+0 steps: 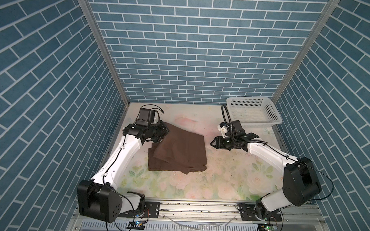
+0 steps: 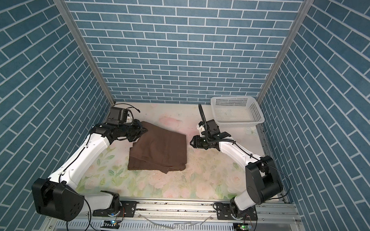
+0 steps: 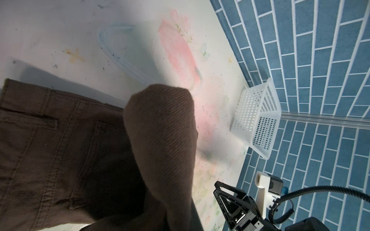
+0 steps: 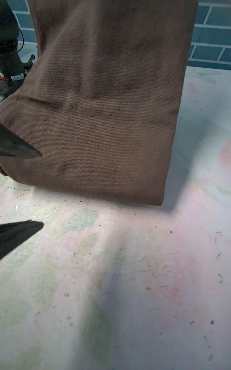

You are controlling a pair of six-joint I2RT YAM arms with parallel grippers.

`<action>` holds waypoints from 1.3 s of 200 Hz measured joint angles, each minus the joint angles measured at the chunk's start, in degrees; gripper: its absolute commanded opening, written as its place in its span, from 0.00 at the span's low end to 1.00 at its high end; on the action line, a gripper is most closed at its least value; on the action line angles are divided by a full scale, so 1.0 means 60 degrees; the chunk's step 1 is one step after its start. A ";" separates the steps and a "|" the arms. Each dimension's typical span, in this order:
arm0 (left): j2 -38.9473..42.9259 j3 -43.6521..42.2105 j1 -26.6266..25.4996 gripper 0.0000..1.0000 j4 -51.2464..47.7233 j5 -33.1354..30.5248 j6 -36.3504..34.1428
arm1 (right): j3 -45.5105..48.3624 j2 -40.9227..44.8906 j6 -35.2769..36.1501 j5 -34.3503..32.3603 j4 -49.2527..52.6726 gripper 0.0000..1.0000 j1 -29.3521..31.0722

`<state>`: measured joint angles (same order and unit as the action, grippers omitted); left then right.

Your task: Fold and stack the trousers

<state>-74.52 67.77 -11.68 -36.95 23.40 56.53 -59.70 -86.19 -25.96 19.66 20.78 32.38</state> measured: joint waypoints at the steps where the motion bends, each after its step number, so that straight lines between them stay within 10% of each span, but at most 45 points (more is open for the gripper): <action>1: 0.0000 0.0004 -0.0004 0.00 0.0000 0.0004 0.0004 | -0.0007 0.0015 0.0015 -0.0011 0.0000 0.58 0.0022; 95: -0.0149 -0.0033 -0.1563 0.00 0.1982 -0.0295 0.1851 | -0.3045 0.0033 -0.0004 -0.0255 -0.1472 0.94 0.2896; 260: -0.0812 0.1494 -0.3111 0.00 0.3144 -0.1264 0.3282 | -0.0521 0.1468 -0.0481 -0.2127 -0.1570 0.97 0.3406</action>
<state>-79.40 76.73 -30.35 -18.09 15.81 76.23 -62.83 -77.38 -28.84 6.90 11.35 52.82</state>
